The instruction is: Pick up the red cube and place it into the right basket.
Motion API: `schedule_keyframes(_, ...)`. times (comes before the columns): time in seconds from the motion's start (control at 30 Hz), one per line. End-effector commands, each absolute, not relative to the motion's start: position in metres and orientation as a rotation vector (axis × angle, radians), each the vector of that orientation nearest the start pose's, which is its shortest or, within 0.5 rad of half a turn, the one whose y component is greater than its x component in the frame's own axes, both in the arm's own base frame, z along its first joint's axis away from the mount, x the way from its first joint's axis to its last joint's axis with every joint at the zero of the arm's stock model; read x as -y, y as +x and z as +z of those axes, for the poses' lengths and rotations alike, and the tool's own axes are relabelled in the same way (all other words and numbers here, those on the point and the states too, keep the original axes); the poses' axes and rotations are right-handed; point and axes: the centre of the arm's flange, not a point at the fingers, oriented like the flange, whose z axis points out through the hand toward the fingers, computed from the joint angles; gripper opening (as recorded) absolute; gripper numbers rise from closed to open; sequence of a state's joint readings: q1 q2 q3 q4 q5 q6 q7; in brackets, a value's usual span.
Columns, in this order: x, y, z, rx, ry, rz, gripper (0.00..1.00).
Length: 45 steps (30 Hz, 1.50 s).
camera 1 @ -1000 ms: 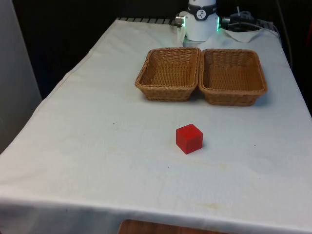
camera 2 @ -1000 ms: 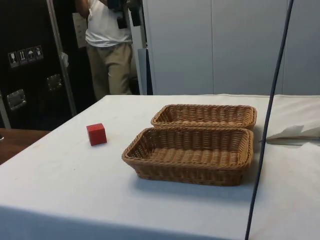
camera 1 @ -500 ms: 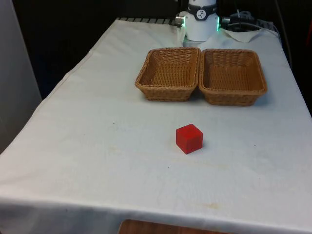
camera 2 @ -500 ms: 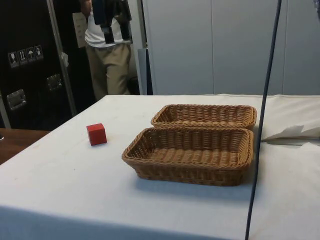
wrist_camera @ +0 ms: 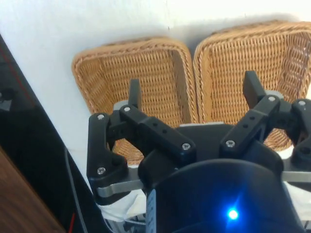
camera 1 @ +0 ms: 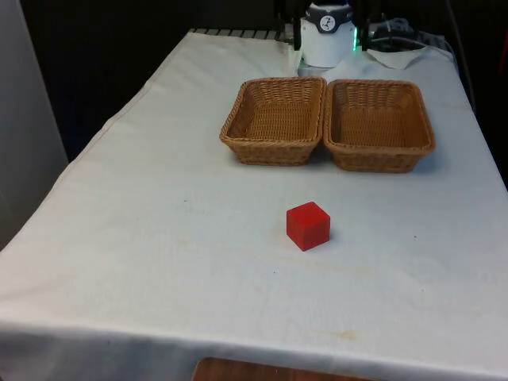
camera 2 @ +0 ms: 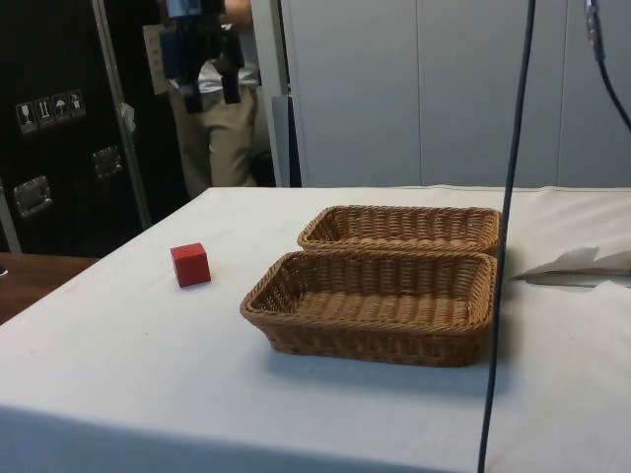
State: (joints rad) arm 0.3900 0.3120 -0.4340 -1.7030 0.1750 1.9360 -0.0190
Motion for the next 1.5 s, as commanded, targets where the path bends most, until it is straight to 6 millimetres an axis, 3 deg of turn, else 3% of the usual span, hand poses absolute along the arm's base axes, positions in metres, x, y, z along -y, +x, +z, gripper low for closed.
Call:
schedule_keyframes(0.0,-0.012,0.641,0.417,-0.134,-3.102,0.064,1.00)
schedule_keyframes(0.13,-0.015,0.645,0.415,-0.135,-3.115,0.059,1.00)
schedule_keyframes(0.37,-0.020,0.670,0.380,-0.194,-3.097,0.069,1.00)
schedule_keyframes(0.43,-0.020,0.669,0.383,-0.183,-3.107,0.068,1.00)
schedule_keyframes(0.87,-0.021,0.697,0.329,-0.300,-3.054,0.091,1.00)
schedule_keyframes(1.23,-0.022,0.698,0.324,-0.392,-3.052,0.091,1.00)
schedule_keyframes(1.47,-0.022,0.702,0.309,-0.483,-3.042,0.073,1.00)
